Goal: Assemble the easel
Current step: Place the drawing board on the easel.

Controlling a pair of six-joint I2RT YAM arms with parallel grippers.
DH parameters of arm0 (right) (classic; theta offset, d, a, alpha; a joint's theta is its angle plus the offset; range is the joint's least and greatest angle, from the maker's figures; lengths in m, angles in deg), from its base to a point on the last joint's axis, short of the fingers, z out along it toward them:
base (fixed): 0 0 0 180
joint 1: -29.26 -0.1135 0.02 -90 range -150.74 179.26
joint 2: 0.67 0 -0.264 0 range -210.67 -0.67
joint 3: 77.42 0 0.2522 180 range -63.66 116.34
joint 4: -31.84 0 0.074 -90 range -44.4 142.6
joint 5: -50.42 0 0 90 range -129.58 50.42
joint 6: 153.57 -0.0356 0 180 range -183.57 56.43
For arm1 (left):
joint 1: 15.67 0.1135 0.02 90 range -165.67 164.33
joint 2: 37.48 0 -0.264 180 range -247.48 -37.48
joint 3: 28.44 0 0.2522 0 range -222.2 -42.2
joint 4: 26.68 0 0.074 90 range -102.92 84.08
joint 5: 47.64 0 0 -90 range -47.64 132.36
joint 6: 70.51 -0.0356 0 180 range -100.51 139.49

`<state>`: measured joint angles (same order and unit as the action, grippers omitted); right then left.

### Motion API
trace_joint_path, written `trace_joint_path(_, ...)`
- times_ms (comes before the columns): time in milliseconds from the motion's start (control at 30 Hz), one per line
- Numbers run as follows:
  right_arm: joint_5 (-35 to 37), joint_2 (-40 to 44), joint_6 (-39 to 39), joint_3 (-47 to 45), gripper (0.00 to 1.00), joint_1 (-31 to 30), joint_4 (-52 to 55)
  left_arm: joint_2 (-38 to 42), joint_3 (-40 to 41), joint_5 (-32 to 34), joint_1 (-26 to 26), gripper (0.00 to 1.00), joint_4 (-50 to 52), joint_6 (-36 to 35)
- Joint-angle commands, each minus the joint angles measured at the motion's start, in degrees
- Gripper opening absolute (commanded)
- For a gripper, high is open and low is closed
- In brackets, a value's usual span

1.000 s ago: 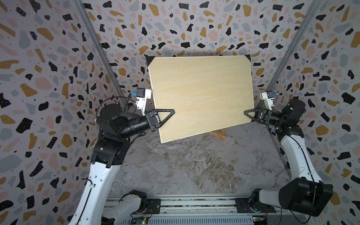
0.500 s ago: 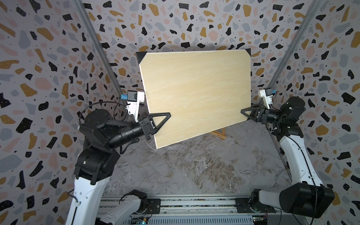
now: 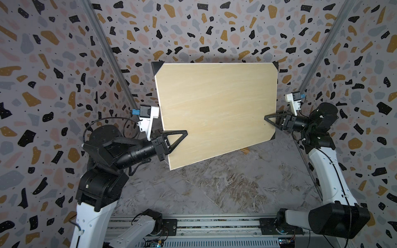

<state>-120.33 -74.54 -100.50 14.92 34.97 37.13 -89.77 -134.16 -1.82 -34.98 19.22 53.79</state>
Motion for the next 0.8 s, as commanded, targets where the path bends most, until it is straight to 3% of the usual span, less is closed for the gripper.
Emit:
trace_joint_path(0,1.3,-0.4,1.5,4.5,0.52,-0.3,0.2,2.0,-2.8,-8.3,-1.4,0.00,-15.7,0.9)
trace_joint_path(333,3.1,-3.3,-3.4,8.6,0.51,-1.5,0.0,0.3,-0.4,-10.1,-1.4,0.00,-23.3,7.0)
trace_joint_path(533,6.7,-3.3,-2.5,7.4,0.45,0.6,1.0,-1.9,-0.3,-7.9,-1.4,0.00,-18.7,1.9)
trace_joint_path(767,11.6,-2.7,4.8,5.3,0.35,1.2,4.7,-7.9,1.3,-5.9,-0.5,0.00,-18.4,-5.1)
